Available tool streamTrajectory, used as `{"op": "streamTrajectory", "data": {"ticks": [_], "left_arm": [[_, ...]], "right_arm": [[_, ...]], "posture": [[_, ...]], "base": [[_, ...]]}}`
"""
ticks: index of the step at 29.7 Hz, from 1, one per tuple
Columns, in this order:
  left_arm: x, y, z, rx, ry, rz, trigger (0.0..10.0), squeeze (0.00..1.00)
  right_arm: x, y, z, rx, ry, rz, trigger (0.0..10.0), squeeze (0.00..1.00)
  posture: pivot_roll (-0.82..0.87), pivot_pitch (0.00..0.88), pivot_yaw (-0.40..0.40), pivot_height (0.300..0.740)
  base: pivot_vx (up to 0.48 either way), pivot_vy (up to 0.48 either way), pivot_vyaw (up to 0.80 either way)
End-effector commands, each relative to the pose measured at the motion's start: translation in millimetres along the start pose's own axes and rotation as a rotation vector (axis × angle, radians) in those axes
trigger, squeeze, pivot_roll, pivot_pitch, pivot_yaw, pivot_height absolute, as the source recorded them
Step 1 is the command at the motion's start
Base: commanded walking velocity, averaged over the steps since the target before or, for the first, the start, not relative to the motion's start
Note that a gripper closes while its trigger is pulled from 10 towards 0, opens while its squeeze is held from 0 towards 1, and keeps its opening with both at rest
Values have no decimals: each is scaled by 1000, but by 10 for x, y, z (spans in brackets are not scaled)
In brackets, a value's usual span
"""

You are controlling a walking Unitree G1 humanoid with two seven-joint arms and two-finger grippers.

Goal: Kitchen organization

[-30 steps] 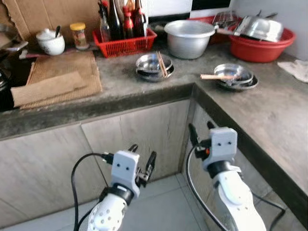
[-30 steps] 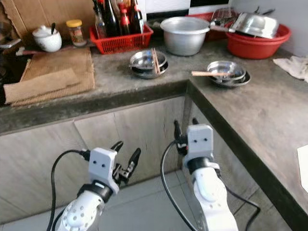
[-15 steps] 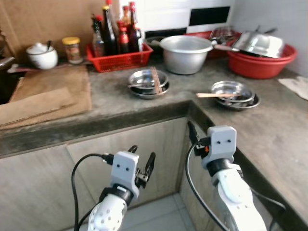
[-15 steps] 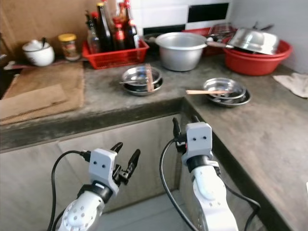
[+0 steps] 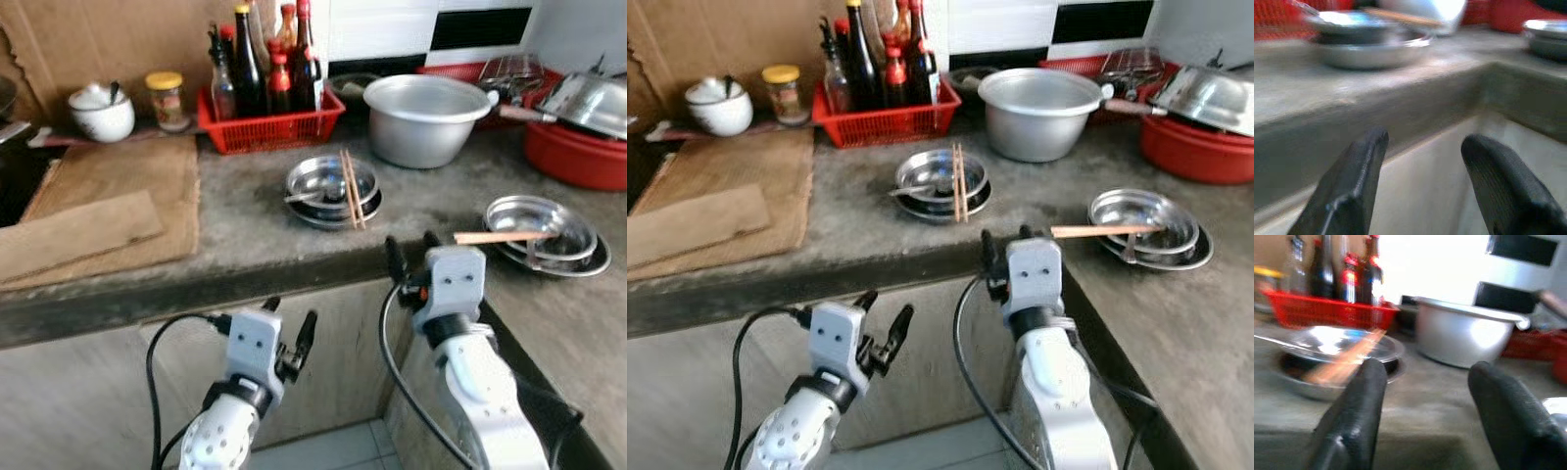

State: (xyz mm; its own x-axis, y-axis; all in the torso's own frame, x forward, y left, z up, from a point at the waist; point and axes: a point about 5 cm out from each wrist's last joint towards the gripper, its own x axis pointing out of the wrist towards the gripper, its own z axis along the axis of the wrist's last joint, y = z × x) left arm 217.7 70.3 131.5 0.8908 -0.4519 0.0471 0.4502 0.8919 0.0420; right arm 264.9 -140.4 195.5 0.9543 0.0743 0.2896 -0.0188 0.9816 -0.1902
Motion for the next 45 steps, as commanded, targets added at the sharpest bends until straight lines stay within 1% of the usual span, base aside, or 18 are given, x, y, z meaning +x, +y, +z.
{"op": "streamTrajectory", "data": {"ticks": [1, 2, 3, 6, 8, 11, 17, 21, 22, 23, 25, 26, 27, 29, 30, 32, 43, 45], "left_arm": [[-27, -31, 6, 10, -6, -26, 10000, 0], [-27, -31, 6, 10, -6, -26, 10000, 0], [-29, -32, 2, 7, -5, -27, 10000, 0], [-30, -28, 1, 5, -5, -25, 10000, 0], [-33, -23, 1, 3, -5, -26, 10000, 0], [-35, -23, -3, 3, -3, -30, 10000, 0], [-36, -24, -4, 3, -5, -33, 10000, 0], [-39, -25, -1, 1, -7, -34, 10000, 0], [-44, -24, 1, -1, -9, -34, 10000, 0], [-51, -27, 6, -5, -13, -39, 10000, 0], [-51, -27, 6, -5, -13, -39, 10000, 0], [-53, -29, 11, -7, -16, -42, 10000, 0], [-53, -29, 11, -7, -16, -42, 10000, 0], [-52, -31, 12, -8, -17, -49, 10000, 0], [-50, -31, 12, -8, -17, -51, 10000, 0], [-46, -27, 11, -8, -17, -54, 10000, 0], [-36, -18, -7, -5, -5, -51, 10000, 0], [-37, -18, -11, -4, -3, -51, 10000, 0]], "right_arm": [[-6, 9, 32, -17, -20, -7, 10000, 1000], [-6, 9, 32, -17, -20, -7, 10000, 1000], [-38, 21, 59, -22, -39, -1, 10000, 0], [-64, 41, 70, -14, -47, 7, 10000, 0], [-114, 89, 78, 2, -53, 18, 10000, 0], [-142, 125, 73, 9, -52, 20, 10000, 0], [-158, 133, 66, -46, -61, 9, 10000, 0], [-179, 139, 54, -51, -58, 10, 10000, 0], [-225, 145, 37, -54, -55, 8, 10000, 0], [-364, 187, -11, -50, -37, 30, 10000, 0], [-364, 187, -11, -50, -37, 30, 10000, 0], [-461, 218, -38, -44, -24, 46, 10000, 0], [-461, 218, -38, -44, -24, 46, 10000, 0], [-593, 272, -71, -34, -11, 86, 10000, 0], [-612, 283, -76, -33, -10, 95, 10000, 0], [-620, 300, -84, -34, -11, 109, 10000, 0], [-595, 273, -167, -36, 18, 90, 10000, 0], [-574, 279, -201, -33, 39, 95, 10000, 0]], "posture": [[196, 76, -2, 740], [196, 76, -2, 740], [193, 73, 3, 740], [193, 73, 3, 740], [189, 71, 7, 740], [191, 69, 7, 740], [189, 67, 11, 740], [190, 66, 11, 740], [190, 66, 11, 740], [191, 72, 4, 740], [191, 72, 4, 740], [188, 73, 6, 740], [188, 73, 6, 740], [185, 75, 10, 740], [185, 75, 10, 740], [183, 74, 12, 740], [191, 72, 9, 740], [191, 71, 11, 740]], "base": [[0, 0, 0], [0, 0, 0], [0, 0, 0], [0, 0, 0], [0, 0, 0], [0, 0, 0], [0, 0, 0], [0, 0, 0], [0, 0, 0], [0, 319, -775], [0, 319, -775], [0, 319, -775], [0, 319, -775], [-124, 427, -778], [-247, 412, -775], [-266, 405, -775], [0, 0, -778], [0, 0, 0]]}}
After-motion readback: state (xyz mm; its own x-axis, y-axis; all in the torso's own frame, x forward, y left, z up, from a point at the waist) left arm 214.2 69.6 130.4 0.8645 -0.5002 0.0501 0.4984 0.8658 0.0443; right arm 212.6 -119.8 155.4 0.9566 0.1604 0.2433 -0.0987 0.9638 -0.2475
